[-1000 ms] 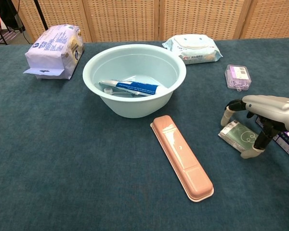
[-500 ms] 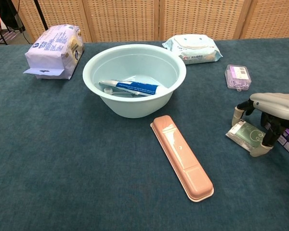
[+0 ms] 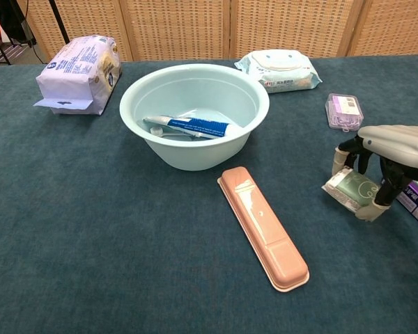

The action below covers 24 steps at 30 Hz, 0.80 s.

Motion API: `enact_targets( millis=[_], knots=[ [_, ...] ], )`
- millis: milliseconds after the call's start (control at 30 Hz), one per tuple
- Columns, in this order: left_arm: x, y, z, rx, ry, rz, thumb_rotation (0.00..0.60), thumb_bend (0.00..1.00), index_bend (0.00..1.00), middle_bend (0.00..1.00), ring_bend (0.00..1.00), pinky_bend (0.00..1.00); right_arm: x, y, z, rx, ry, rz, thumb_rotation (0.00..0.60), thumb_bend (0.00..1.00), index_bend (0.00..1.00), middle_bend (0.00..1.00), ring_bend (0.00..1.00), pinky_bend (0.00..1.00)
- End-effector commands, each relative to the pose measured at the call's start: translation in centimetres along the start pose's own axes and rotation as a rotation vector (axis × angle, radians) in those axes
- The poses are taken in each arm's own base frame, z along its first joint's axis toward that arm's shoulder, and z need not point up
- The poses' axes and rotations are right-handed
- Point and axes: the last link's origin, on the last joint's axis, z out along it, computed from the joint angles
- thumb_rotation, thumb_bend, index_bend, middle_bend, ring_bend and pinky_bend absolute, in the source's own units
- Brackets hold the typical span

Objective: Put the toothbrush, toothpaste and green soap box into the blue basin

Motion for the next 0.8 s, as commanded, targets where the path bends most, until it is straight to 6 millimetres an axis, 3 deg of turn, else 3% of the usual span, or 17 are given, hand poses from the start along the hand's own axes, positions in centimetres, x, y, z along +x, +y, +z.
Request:
enact_targets(
  millis=[33, 400, 800],
  knots=[
    [0.1, 0.0, 0.0, 0.0, 0.004, -0.003, 0.6, 0.25, 0.14, 0.0, 0.0, 0.02, 0.9, -0.2, 0.0, 0.001, 0.019, -0.011, 0.6, 0.16, 0.61, 0.43, 0.39, 0.54],
    [0.4, -0.3, 0.0, 0.005, 0.012, -0.009, 0.6, 0.25, 0.14, 0.0, 0.0, 0.02, 4.7, -2.2, 0.4, 0.027, 0.097, -0.07, 0.6, 0.16, 0.62, 0.43, 0.39, 0.54],
    [0.1, -0.5, 0.2, 0.003, -0.017, -0.024, 0.6, 0.25, 0.14, 0.0, 0.0, 0.02, 9.0, -5.6, 3.0, 0.054, 0.17, -0.124, 0.6, 0.16, 0.62, 0.43, 0.39, 0.54]
  ],
)
